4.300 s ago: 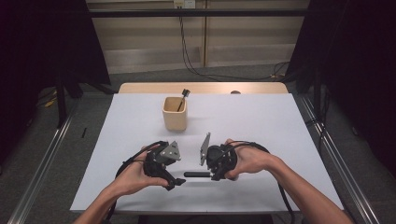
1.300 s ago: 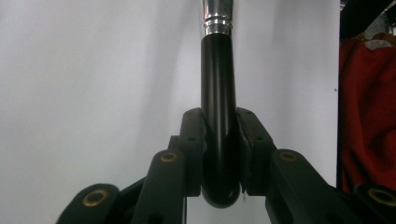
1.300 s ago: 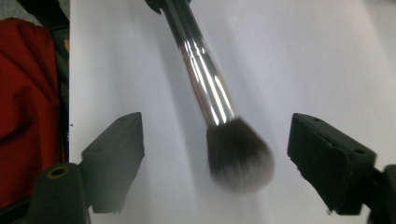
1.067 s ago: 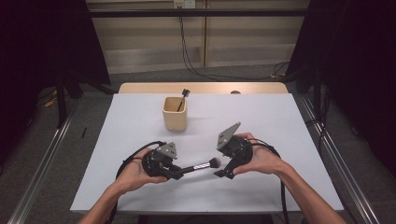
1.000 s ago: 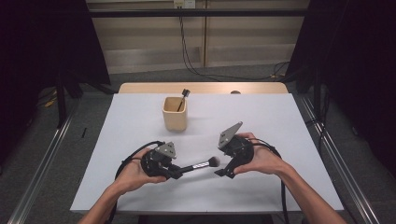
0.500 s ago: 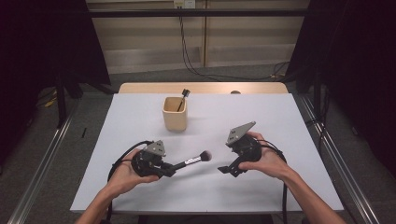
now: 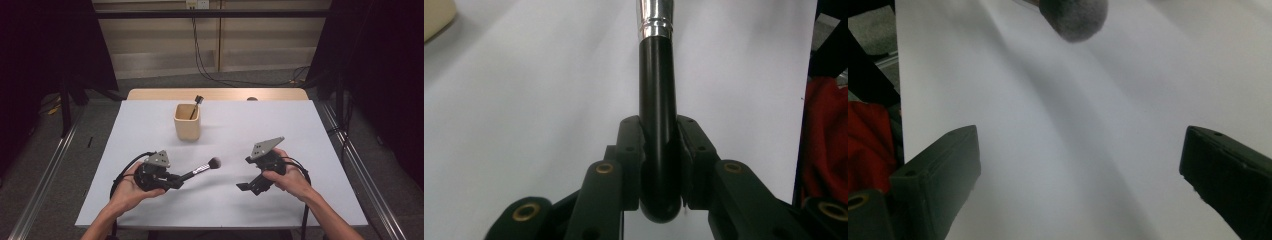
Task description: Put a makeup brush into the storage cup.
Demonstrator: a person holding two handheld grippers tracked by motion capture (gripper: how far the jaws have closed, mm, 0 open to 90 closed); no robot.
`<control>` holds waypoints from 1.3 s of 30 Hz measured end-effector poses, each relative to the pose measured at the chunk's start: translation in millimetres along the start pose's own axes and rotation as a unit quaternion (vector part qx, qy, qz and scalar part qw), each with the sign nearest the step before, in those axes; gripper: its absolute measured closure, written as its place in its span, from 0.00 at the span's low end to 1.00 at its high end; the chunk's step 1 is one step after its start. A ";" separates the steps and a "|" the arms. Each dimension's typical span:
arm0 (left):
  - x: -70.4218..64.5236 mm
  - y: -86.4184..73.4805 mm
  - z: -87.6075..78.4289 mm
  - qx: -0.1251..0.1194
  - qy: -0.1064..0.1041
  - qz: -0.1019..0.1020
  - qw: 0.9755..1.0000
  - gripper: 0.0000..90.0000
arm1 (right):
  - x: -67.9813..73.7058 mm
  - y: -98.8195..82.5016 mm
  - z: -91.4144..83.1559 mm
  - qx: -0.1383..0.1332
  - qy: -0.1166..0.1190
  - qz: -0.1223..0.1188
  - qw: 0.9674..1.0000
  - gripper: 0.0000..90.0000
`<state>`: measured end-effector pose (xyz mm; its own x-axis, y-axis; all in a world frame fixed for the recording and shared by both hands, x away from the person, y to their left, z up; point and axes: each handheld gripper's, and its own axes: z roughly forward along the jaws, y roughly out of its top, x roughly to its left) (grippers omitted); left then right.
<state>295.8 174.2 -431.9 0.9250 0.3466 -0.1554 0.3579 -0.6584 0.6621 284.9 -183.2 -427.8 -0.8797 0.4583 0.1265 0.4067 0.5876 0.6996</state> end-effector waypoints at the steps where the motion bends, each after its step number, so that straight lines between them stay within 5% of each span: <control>1: 0.7 -1.0 -1.0 -0.002 -0.001 0.000 1.000 0.83 | -0.1 -1.1 -1.0 -0.005 0.004 0.003 1.000 0.03; 7: 0.4 -8.3 -3.1 -0.029 0.010 -0.010 0.999 0.83 | 2.5 -7.2 -1.9 -0.030 -0.010 0.010 0.999 0.05; 13: 0.4 -9.6 -3.1 -0.051 0.013 -0.013 0.999 0.83 | 7.4 -14.2 -3.2 -0.073 -0.003 0.024 0.997 0.04; 20: -3.9 -8.8 -1.2 -0.064 0.009 -0.008 0.998 0.83 | 10.6 -20.3 -1.5 -0.092 0.004 0.040 0.995 0.04; 34: -6.1 -12.8 3.8 -0.134 -0.005 -0.014 0.991 0.83 | 15.3 -23.3 0.9 -0.152 -0.001 0.045 0.987 0.02; 39: -8.0 -12.4 5.2 -0.147 -0.006 -0.008 0.989 0.83 | 17.9 -23.2 2.0 -0.170 -0.026 0.039 0.984 0.04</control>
<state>284.7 176.1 -442.7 0.9213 0.3470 -0.1754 0.3225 -0.4300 0.8433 260.2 -187.2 -443.1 -0.8312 0.5326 0.1595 0.3592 0.2954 0.8853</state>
